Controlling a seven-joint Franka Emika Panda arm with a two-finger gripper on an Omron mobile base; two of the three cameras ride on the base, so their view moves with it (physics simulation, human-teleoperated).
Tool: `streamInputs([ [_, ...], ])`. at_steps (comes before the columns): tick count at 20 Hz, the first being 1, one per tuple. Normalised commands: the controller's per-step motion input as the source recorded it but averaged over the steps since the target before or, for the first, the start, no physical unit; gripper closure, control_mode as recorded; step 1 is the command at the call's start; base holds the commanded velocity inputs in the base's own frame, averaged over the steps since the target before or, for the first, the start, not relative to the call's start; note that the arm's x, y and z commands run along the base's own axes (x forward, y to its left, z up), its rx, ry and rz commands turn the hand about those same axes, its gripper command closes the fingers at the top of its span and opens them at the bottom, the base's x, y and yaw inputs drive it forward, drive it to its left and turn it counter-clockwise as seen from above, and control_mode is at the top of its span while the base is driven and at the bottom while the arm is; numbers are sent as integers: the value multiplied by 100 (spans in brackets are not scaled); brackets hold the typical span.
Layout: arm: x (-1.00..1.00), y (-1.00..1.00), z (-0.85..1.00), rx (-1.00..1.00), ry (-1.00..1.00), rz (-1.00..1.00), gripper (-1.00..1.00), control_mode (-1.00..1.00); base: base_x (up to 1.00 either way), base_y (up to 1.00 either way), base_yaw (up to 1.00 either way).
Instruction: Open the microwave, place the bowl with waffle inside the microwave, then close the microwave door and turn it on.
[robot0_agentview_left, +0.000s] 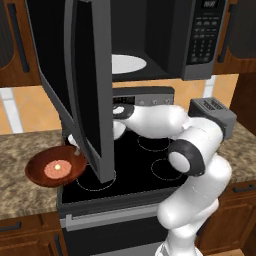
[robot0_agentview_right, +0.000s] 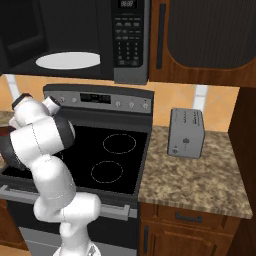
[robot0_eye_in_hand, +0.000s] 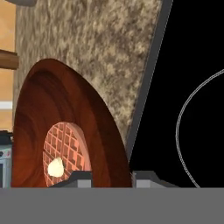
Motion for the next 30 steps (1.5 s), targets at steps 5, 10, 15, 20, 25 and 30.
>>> streamInputs([
  [5, -16, -100, 90, 0, -1, -8, 100, -100, 0, 0, 0],
  [10, -22, -100, 99, 5, -7, -18, 100, -100, 0, 0, 0],
  [15, -24, -100, 100, 2, -6, -21, 100, -100, 0, 0, 0],
  [20, -1, -78, 100, 0, -11, -20, 100, -100, 0, 0, 0],
  [25, 42, -17, 100, 0, -17, -19, 100, -100, 0, 0, 0],
  [30, 99, 0, 73, 0, -10, -34, 100, -100, 0, 0, 0],
])
